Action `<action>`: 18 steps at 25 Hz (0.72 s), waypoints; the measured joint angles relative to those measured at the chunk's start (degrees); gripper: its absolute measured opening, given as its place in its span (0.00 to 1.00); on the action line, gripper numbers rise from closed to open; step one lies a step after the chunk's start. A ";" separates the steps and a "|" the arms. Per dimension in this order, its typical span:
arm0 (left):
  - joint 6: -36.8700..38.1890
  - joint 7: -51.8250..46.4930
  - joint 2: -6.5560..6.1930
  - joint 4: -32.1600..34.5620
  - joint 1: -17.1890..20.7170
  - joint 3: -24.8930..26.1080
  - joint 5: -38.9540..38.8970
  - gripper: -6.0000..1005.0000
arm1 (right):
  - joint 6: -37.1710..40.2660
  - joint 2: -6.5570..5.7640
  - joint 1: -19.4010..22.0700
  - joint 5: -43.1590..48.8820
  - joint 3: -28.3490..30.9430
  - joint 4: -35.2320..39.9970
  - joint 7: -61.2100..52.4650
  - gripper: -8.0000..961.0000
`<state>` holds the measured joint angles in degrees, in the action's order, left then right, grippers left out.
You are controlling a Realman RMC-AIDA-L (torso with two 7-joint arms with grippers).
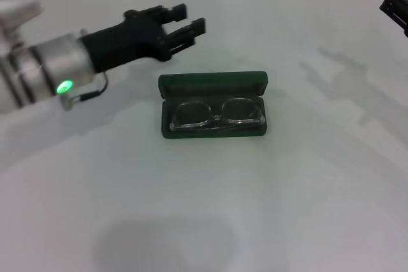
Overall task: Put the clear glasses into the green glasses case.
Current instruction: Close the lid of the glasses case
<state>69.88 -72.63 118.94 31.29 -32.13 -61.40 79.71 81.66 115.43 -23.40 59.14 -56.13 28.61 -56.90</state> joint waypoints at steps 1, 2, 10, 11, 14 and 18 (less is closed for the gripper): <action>-2.82 -3.21 0.03 0.45 -1.92 -0.03 2.96 0.51 | -0.26 0.00 0.02 -0.02 0.16 -0.25 0.07 0.54; -5.09 -5.90 0.10 0.60 -3.70 -0.01 5.74 0.51 | -0.99 -0.03 0.02 -0.05 0.28 -0.55 0.26 0.54; -20.41 -24.31 0.91 0.17 -13.77 -8.81 23.53 0.51 | -3.19 -0.04 0.00 -0.02 0.42 -1.10 0.93 0.54; -21.50 -24.46 0.96 0.23 -13.75 -10.16 23.38 0.51 | -3.19 -0.04 0.00 -0.02 0.42 -1.10 0.93 0.54; -23.49 -24.64 1.20 0.60 -13.57 -13.09 23.13 0.51 | -5.05 -0.04 -0.15 0.19 0.44 -1.07 1.10 0.54; -23.76 -24.74 1.24 0.46 -13.05 -14.11 22.57 0.51 | -5.64 -0.05 -0.44 0.32 0.39 -1.18 1.53 0.54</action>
<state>46.12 -97.37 120.18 31.74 -45.17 -75.51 102.28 76.02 115.39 -23.84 59.46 -55.74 27.43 -55.37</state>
